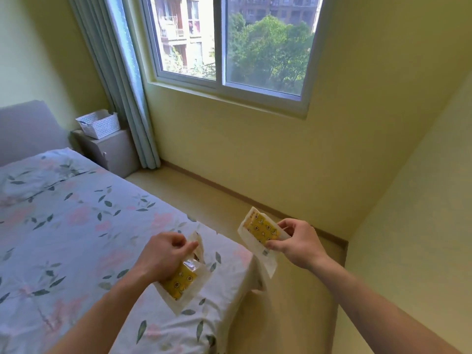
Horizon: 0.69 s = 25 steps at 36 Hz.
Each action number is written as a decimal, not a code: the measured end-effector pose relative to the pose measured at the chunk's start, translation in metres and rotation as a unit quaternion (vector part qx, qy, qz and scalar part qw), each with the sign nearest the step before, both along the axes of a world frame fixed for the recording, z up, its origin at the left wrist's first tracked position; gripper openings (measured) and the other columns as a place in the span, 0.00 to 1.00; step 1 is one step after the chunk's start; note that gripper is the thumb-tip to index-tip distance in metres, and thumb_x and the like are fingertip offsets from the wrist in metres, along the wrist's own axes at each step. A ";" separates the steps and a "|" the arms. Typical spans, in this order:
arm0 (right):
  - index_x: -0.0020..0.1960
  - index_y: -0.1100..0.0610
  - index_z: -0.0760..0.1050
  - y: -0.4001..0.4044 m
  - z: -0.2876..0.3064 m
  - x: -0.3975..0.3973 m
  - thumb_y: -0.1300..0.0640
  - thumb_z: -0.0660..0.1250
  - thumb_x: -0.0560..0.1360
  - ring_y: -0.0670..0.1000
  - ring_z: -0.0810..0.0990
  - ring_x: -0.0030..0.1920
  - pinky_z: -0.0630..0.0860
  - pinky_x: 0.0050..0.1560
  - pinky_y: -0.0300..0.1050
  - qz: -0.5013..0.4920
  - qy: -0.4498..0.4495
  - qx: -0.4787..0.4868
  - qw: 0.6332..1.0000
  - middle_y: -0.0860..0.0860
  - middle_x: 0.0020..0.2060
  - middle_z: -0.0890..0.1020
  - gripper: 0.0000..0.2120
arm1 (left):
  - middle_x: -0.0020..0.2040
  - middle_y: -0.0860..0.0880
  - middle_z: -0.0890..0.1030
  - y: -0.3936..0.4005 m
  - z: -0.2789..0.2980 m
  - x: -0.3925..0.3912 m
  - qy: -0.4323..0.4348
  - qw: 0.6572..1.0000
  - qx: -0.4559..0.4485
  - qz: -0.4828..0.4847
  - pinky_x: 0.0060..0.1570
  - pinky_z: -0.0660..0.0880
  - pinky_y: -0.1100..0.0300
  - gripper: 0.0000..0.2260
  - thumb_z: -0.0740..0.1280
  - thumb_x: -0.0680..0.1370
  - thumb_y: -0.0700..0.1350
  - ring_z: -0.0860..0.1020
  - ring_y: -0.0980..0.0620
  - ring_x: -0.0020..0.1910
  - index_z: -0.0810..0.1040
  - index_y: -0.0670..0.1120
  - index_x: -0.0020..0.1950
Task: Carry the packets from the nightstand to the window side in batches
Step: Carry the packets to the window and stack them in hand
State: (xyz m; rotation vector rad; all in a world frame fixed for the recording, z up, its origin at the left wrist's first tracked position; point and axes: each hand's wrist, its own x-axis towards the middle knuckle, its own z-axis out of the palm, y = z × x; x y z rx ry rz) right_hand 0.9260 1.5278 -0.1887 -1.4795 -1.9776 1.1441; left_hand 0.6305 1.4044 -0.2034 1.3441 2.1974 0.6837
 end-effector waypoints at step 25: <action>0.44 0.51 0.83 0.461 0.002 -0.048 0.56 0.83 0.64 0.47 0.85 0.42 0.84 0.46 0.48 0.052 0.016 -0.001 0.998 0.46 0.39 0.86 0.12 | 0.24 0.54 0.71 0.424 -0.009 -0.031 0.032 0.999 0.006 0.035 0.31 0.66 0.59 0.23 0.69 0.77 0.61 0.69 0.57 0.26 0.76 0.45 0.31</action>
